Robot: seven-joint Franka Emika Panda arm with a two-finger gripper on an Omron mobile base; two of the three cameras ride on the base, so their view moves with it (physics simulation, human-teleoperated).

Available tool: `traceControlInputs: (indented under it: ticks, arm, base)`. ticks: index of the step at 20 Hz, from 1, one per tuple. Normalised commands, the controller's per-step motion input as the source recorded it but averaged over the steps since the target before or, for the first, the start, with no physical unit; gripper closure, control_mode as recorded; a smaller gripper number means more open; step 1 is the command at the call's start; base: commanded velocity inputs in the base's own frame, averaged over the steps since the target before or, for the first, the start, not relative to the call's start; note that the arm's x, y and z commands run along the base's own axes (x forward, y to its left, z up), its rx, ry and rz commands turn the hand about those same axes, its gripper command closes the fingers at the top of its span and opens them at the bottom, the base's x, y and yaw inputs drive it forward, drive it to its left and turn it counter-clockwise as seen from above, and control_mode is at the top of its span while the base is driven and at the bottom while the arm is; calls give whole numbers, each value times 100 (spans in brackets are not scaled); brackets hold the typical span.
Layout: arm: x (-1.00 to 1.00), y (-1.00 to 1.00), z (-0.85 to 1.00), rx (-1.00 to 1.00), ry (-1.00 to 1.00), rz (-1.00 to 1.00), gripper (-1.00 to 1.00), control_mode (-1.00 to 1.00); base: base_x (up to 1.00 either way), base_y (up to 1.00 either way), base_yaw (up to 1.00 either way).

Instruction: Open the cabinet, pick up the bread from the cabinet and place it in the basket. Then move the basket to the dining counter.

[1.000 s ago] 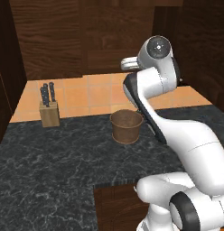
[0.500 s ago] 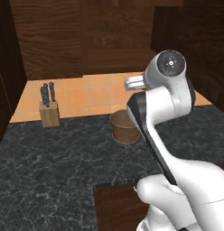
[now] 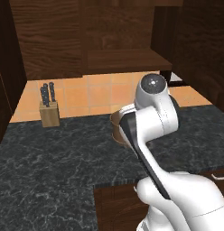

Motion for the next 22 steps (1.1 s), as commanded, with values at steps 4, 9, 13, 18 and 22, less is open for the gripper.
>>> traceControlInputs:
  ticks: [4, 9, 13, 18, 22]
  arm:
    - [50, 0, -49, 0, 5, 13, 100, -100]
    - [62, 0, -34, 0, 13, 10, 100, -100]
    - [63, 0, -25, 0, 15, 2, 100, -100]
    - [38, 0, -38, 0, 1, 0, 100, -100]
    - [45, 0, -45, 0, 0, 0, 100, -100]
  base:
    - [0, 0, 0]
    - [0, 0, 0]
    - [0, 0, 0]
    - [0, 0, 0]
    - [0, 0, 0]
